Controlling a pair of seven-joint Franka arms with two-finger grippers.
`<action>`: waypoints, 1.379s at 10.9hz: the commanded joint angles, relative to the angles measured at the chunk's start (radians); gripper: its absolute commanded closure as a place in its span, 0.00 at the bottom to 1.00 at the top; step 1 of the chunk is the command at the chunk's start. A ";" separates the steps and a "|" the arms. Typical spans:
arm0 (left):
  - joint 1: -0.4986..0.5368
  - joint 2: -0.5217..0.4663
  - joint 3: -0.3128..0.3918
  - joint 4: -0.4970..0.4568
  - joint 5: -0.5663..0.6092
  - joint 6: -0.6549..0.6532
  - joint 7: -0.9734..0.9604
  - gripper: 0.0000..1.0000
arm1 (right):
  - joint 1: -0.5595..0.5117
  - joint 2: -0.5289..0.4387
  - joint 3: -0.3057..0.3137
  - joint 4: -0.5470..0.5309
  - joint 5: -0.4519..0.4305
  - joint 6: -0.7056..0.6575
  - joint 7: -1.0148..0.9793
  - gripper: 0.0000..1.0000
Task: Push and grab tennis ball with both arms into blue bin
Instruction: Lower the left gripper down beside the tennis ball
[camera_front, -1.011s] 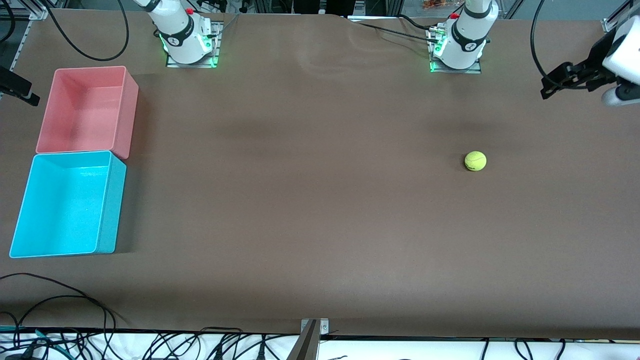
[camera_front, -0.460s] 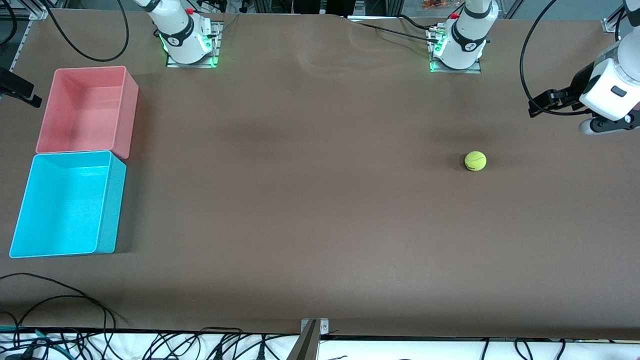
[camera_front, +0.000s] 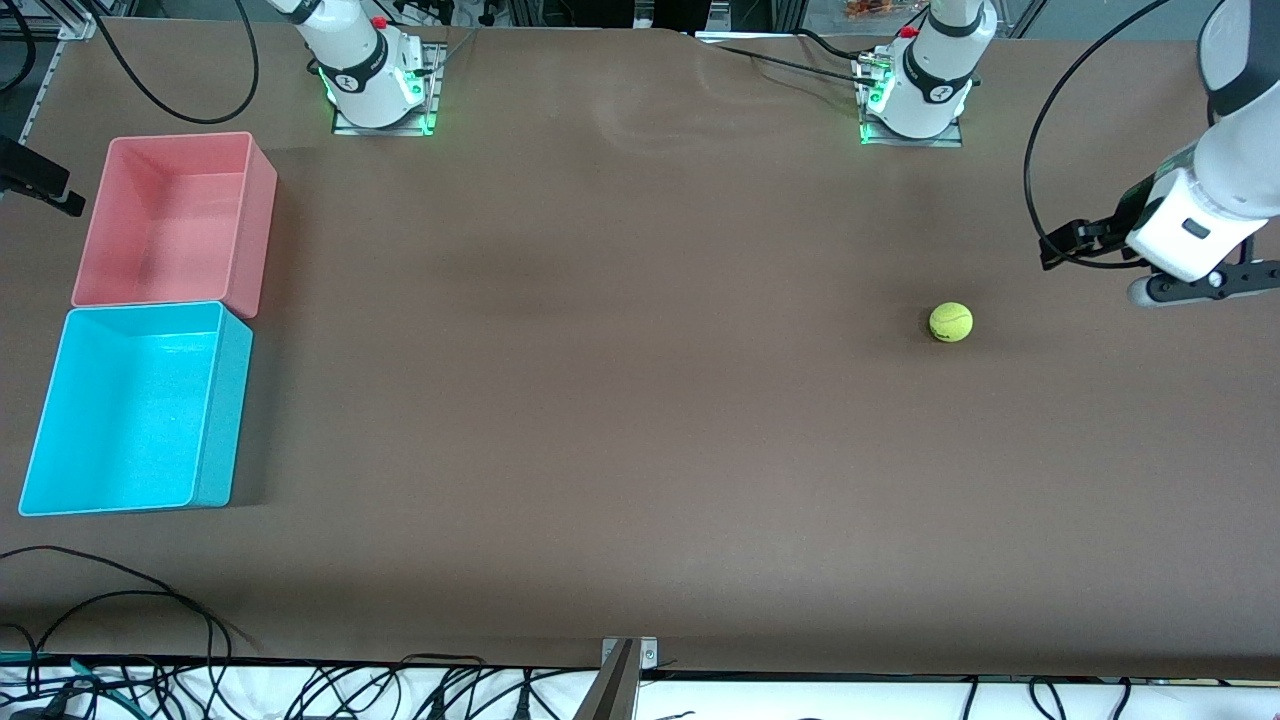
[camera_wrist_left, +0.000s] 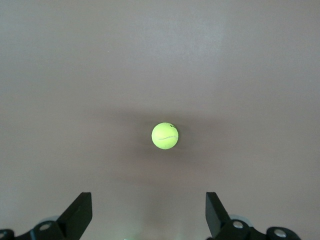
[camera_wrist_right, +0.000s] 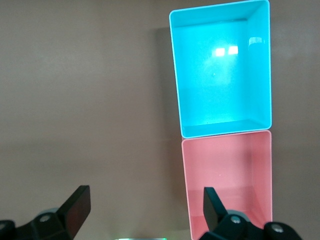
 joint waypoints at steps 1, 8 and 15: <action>0.005 -0.010 0.001 -0.118 0.026 0.136 0.027 0.00 | -0.003 0.007 0.003 0.022 0.003 -0.008 0.000 0.00; 0.008 -0.003 0.008 -0.337 0.026 0.410 0.031 0.00 | 0.001 0.005 0.004 0.021 0.001 -0.011 -0.003 0.00; 0.017 0.028 0.013 -0.509 0.027 0.613 0.034 0.00 | 0.014 -0.003 0.035 0.021 0.001 0.008 0.010 0.00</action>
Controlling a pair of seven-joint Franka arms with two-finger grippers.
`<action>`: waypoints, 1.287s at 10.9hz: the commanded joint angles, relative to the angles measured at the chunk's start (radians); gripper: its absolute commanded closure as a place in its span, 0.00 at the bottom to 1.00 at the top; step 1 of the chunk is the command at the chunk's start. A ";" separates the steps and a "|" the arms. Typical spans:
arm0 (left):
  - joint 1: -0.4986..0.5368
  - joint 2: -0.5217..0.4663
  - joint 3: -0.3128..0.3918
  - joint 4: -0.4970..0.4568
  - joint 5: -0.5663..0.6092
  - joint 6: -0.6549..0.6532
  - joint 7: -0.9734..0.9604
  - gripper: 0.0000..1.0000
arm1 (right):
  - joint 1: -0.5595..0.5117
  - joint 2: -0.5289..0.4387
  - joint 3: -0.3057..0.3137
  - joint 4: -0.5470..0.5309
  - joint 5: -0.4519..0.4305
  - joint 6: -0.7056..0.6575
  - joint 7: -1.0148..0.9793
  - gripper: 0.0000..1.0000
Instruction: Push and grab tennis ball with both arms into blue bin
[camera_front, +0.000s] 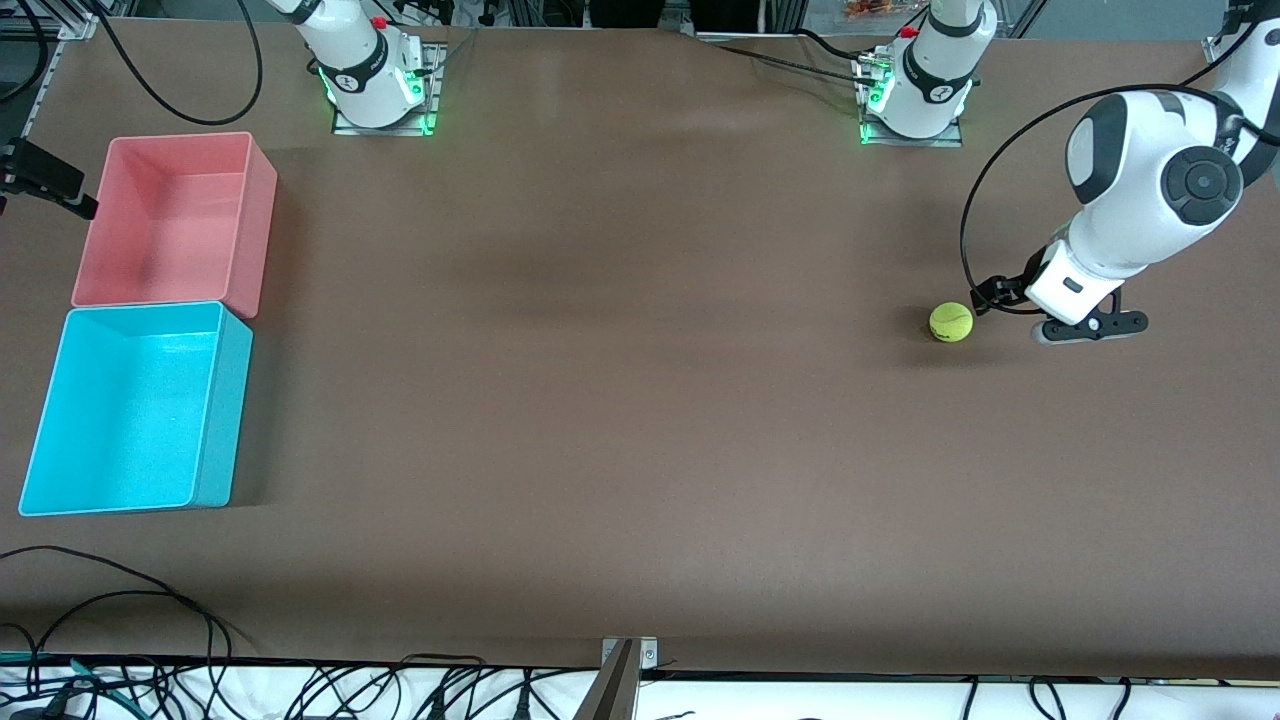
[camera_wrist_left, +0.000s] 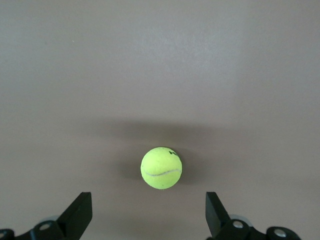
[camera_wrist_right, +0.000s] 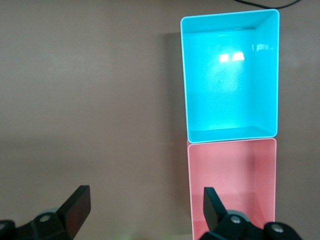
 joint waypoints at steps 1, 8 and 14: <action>0.012 0.011 -0.002 -0.100 0.027 0.111 0.017 0.07 | 0.004 -0.005 0.017 0.018 0.002 -0.003 0.010 0.00; 0.019 0.026 -0.002 -0.127 0.027 0.108 0.223 1.00 | -0.044 -0.044 0.112 -0.067 -0.004 0.081 0.088 0.00; 0.096 0.057 -0.002 -0.129 0.012 0.123 0.941 1.00 | -0.048 -0.049 0.081 -0.042 0.002 0.017 0.076 0.00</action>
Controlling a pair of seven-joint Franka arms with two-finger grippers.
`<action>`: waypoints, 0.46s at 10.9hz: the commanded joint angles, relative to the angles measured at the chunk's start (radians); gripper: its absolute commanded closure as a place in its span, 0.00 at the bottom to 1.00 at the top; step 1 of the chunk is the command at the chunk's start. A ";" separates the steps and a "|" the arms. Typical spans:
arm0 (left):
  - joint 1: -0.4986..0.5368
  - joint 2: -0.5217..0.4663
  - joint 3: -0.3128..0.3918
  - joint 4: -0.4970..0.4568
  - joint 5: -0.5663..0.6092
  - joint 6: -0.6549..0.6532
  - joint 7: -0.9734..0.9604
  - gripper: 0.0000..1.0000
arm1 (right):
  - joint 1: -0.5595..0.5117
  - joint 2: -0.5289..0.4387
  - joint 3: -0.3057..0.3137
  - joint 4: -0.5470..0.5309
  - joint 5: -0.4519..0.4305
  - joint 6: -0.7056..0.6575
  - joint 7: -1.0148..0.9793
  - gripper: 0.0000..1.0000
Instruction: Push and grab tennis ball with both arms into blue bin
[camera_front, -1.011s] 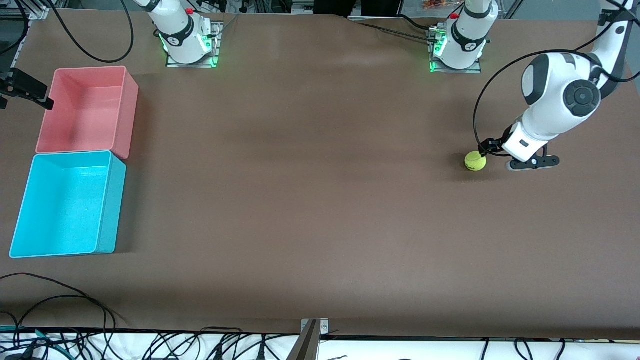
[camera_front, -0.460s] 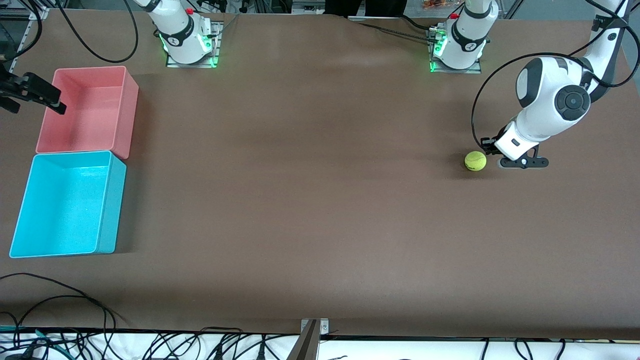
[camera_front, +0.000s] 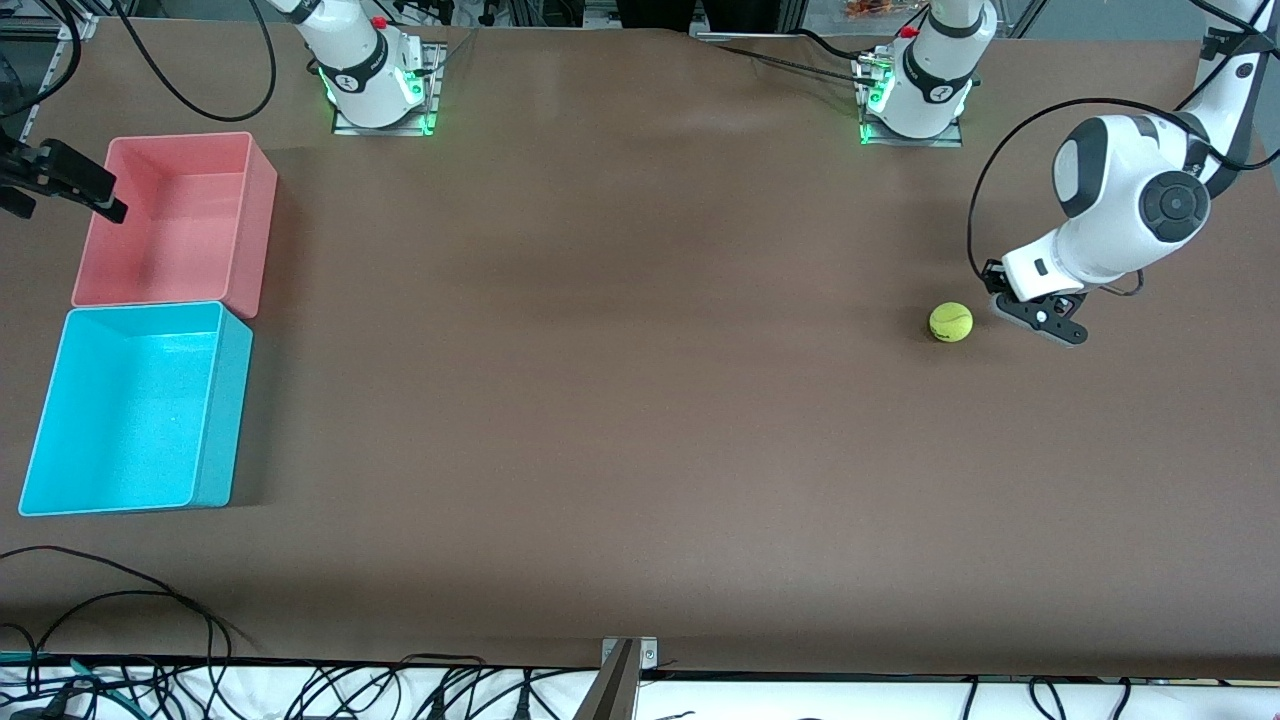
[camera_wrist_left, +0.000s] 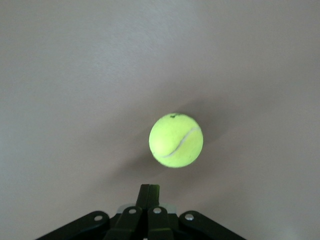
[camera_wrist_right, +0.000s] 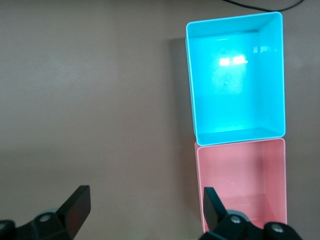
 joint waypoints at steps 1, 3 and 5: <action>0.028 0.033 -0.006 -0.005 0.010 0.014 0.310 1.00 | -0.010 -0.019 0.001 -0.003 0.002 -0.015 -0.003 0.00; 0.043 0.085 -0.004 -0.006 0.010 0.094 0.523 1.00 | -0.010 -0.019 0.005 -0.003 0.002 -0.017 -0.004 0.00; 0.046 0.117 -0.004 -0.012 0.010 0.158 0.654 1.00 | -0.008 -0.019 0.012 -0.001 0.013 -0.015 0.002 0.00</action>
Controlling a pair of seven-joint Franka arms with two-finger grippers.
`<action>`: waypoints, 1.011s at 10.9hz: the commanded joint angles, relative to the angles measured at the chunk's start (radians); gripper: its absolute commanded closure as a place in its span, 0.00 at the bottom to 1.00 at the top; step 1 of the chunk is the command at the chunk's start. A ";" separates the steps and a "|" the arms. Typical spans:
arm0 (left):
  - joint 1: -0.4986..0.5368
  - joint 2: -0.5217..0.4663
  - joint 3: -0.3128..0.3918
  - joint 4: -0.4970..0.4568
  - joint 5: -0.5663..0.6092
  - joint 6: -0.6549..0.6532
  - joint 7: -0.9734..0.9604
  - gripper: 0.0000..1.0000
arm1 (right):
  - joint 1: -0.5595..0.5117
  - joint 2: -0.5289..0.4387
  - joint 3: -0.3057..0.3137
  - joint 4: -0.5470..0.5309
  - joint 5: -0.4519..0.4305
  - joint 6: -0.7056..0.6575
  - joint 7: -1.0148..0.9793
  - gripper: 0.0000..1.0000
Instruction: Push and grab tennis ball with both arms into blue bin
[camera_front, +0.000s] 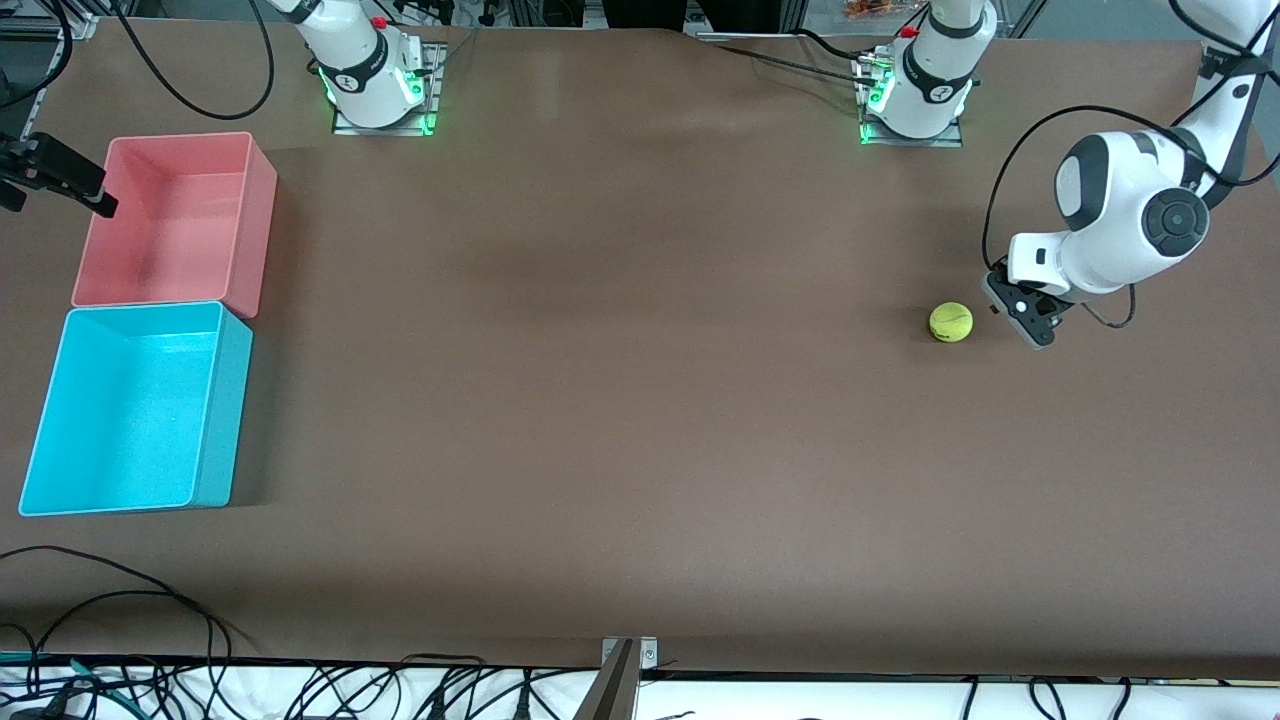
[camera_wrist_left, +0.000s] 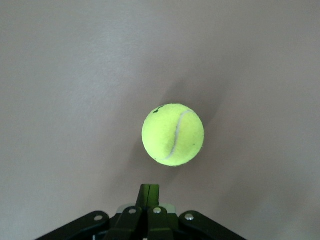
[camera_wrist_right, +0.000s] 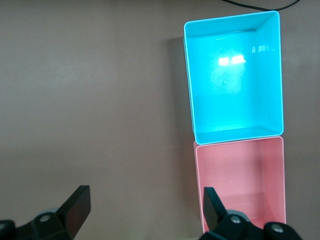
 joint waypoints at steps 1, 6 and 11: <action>0.017 0.059 -0.004 -0.006 0.013 0.103 0.222 1.00 | -0.003 -0.013 0.012 -0.001 0.028 -0.013 0.002 0.00; 0.017 0.136 0.039 -0.006 0.024 0.214 0.391 1.00 | -0.003 -0.013 0.009 -0.001 0.034 -0.011 0.001 0.00; 0.016 0.159 0.039 -0.023 0.023 0.223 0.379 1.00 | -0.003 -0.012 0.009 -0.001 0.039 -0.008 0.010 0.00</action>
